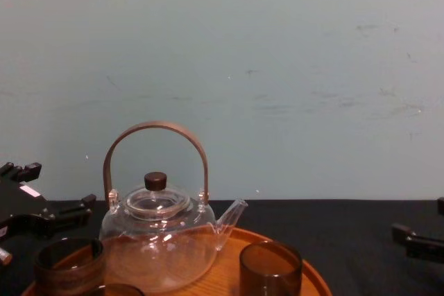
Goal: Pick up the glass from the table and place it on the tray.
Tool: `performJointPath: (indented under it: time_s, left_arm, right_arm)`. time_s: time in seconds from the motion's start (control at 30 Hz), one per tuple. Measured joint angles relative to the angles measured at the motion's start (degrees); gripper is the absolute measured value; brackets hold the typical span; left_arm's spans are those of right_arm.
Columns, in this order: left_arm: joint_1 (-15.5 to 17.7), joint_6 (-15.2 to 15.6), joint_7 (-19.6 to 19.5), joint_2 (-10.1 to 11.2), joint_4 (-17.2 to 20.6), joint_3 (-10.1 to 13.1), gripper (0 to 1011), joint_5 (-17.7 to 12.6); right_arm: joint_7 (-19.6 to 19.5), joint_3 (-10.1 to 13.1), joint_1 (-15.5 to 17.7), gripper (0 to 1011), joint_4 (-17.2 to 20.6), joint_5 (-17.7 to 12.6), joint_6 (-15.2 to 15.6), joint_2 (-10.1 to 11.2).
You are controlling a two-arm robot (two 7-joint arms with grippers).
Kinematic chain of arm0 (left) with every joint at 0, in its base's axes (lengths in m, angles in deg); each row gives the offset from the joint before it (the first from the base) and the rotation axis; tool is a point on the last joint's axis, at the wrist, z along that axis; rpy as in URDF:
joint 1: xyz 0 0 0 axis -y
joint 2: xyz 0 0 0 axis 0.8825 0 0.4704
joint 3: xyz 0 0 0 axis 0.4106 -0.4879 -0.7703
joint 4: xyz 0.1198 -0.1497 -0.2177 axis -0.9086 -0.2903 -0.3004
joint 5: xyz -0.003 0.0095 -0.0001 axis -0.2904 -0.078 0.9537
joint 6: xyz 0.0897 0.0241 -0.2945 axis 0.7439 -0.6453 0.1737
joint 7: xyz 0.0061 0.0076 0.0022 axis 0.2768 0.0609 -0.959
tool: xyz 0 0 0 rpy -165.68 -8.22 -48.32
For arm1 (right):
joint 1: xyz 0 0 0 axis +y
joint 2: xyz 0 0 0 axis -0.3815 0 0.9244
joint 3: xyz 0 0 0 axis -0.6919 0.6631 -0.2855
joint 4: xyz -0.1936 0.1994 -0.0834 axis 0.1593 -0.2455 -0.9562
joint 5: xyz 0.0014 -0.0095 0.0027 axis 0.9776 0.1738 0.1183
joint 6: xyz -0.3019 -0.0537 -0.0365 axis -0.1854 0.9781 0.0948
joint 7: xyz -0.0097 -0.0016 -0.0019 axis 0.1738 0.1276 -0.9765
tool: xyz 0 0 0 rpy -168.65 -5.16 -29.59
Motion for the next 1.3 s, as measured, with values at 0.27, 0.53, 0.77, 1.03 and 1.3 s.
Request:
performJointPath:
  time_s: [0.27,0.53,0.77,1.03,1.3]
  left_arm:
    - [0.0,0.0,0.0,0.0,0.0,0.0,1002,0.0]
    - [0.0,0.0,0.0,0.0,0.0,0.0,1001,0.0]
    - [0.0,0.0,0.0,0.0,0.0,0.0,1001,0.0]
    - [0.0,0.0,0.0,0.0,0.0,0.0,1001,0.0]
    - [0.0,0.0,0.0,0.0,0.0,0.0,1001,0.0]
  right_arm:
    - [0.06,-0.05,-0.03,1002,0.09,-0.06,0.06,0.08]
    - [0.09,-0.1,-0.06,1002,0.14,-0.1,0.09,0.12]
    - [0.09,-0.12,-0.06,1003,0.18,-0.13,0.09,0.16]
    - [0.08,-0.12,-0.06,1002,0.18,-0.15,0.08,0.18]
    - [0.08,-0.13,-0.06,1002,0.18,-0.15,0.08,0.18]
